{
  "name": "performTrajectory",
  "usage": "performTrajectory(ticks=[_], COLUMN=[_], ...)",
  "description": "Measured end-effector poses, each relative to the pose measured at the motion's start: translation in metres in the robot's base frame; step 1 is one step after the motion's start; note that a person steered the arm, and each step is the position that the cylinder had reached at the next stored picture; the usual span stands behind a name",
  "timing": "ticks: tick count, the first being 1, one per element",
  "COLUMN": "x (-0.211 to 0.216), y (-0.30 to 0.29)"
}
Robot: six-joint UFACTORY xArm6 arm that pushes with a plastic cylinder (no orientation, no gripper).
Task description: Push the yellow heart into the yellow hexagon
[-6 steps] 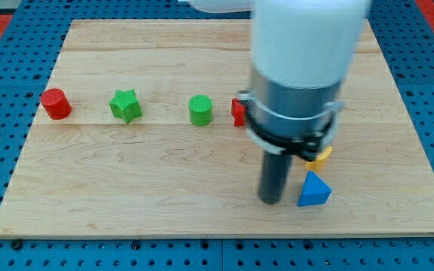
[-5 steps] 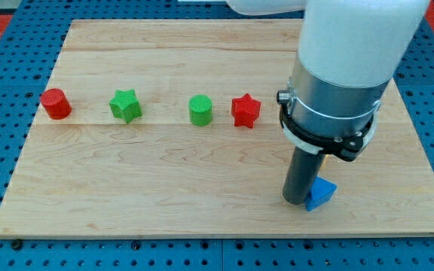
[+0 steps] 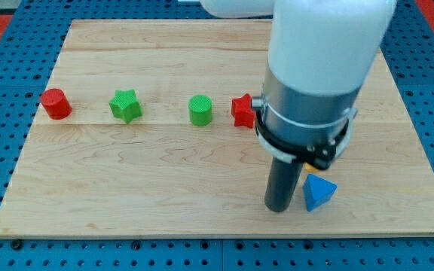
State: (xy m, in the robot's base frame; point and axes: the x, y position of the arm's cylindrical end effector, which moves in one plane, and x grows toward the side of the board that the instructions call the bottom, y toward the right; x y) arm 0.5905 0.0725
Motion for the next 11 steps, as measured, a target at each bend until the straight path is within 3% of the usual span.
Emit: performTrajectory(ticks=[1, 2, 3, 6, 11], x=[0.029, 0.028, 0.018, -0.014, -0.008], y=[0.022, 0.081, 0.096, 0.106, 0.068])
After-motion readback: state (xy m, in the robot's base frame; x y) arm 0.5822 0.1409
